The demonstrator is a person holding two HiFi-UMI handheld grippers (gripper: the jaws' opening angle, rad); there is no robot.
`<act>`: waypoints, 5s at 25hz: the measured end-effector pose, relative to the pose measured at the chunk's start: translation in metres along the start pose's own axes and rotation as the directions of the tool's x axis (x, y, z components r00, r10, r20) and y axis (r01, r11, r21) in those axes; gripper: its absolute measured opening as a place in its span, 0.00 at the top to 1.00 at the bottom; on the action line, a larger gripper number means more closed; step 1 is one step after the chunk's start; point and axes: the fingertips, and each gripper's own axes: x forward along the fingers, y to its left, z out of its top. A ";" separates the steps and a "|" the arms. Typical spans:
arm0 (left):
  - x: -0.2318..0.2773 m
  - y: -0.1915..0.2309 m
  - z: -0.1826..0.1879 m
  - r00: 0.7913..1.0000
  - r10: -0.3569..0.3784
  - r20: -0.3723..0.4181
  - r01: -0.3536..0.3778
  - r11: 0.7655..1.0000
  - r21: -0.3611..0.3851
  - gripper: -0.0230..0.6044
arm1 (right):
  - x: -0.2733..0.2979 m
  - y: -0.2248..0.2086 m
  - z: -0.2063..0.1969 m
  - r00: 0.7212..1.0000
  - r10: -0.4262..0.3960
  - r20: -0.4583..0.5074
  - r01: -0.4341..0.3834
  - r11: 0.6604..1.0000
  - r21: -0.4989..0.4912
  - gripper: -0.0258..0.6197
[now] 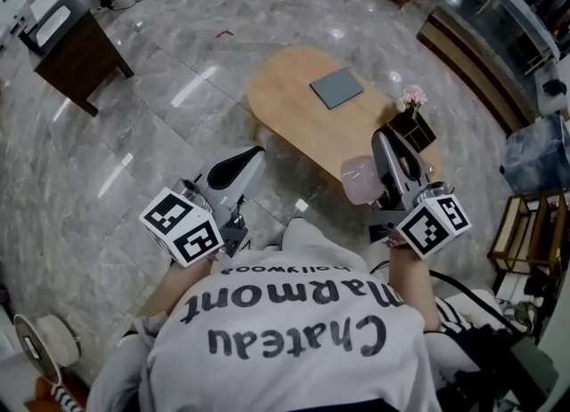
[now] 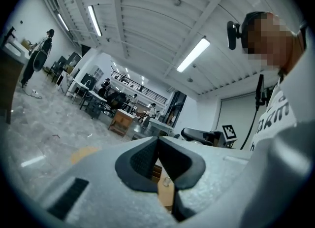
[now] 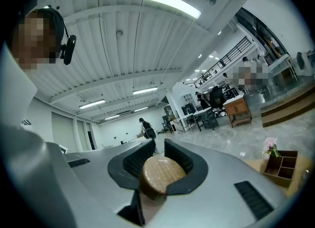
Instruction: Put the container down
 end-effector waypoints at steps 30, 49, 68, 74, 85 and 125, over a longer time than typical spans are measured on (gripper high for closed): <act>0.224 0.239 -0.019 0.978 0.164 -0.133 -0.191 0.955 -0.226 0.94 | 0.289 -0.229 -0.053 0.960 0.083 -0.267 -0.041 0.986 0.159 0.85; 0.243 0.338 -0.141 0.921 0.246 -0.303 -0.345 0.875 -0.338 0.94 | 0.333 -0.312 -0.222 0.894 0.051 -0.445 0.078 0.960 0.269 0.85; 0.246 0.404 -0.289 0.897 0.127 -0.423 -0.265 0.921 -0.285 0.94 | 0.321 -0.350 -0.399 0.846 -0.055 -0.531 0.190 0.961 0.202 0.86; 0.239 0.415 -0.321 0.898 0.105 -0.428 -0.260 0.910 -0.324 0.94 | 0.316 -0.363 -0.428 0.844 -0.094 -0.527 0.222 0.957 0.184 0.86; 0.256 0.414 -0.346 0.891 0.088 -0.445 -0.254 0.909 -0.330 0.94 | 0.316 -0.391 -0.434 0.846 -0.147 -0.512 0.245 0.961 0.130 0.86; 0.246 0.407 -0.358 0.900 0.057 -0.432 -0.221 0.914 -0.340 0.94 | 0.325 -0.335 -0.441 0.856 -0.185 -0.483 0.005 0.937 -0.350 0.86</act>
